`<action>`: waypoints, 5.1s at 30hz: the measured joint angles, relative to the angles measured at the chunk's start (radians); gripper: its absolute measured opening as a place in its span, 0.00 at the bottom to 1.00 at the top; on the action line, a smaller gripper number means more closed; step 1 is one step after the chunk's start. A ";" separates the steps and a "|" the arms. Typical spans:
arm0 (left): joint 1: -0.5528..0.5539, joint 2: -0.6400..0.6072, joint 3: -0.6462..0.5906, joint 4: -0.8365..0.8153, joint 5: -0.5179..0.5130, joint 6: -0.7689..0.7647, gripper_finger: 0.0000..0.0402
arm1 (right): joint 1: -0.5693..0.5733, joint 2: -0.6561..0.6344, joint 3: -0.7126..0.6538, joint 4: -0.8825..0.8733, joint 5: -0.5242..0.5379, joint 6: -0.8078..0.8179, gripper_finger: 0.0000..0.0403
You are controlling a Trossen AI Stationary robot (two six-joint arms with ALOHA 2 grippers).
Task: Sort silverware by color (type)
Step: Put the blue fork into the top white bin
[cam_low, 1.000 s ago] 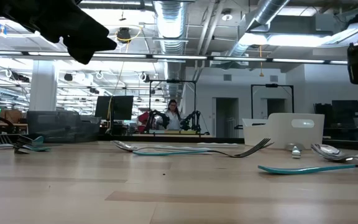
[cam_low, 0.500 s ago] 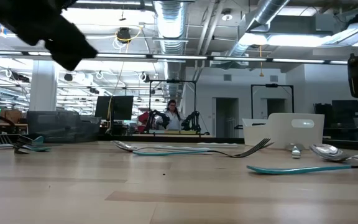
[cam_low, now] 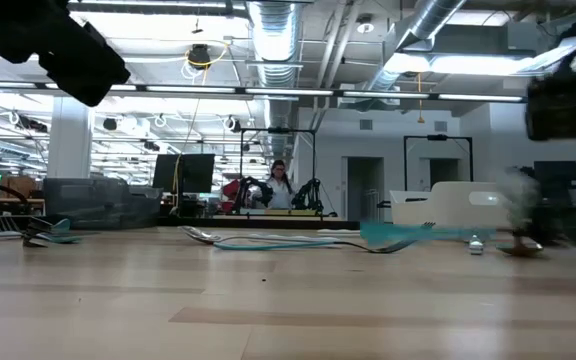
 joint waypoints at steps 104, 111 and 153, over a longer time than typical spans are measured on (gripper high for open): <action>0.189 0.262 0.163 -0.975 -0.043 -1.107 0.36 | -0.361 0.072 0.122 0.182 0.425 -0.648 0.45; 0.190 0.335 0.151 -0.983 -0.005 -1.132 0.35 | -0.361 0.074 0.121 0.168 0.418 -0.647 0.45; 0.185 0.412 0.338 -0.145 -0.039 0.069 0.00 | -0.342 0.233 0.230 0.777 0.023 -1.162 0.61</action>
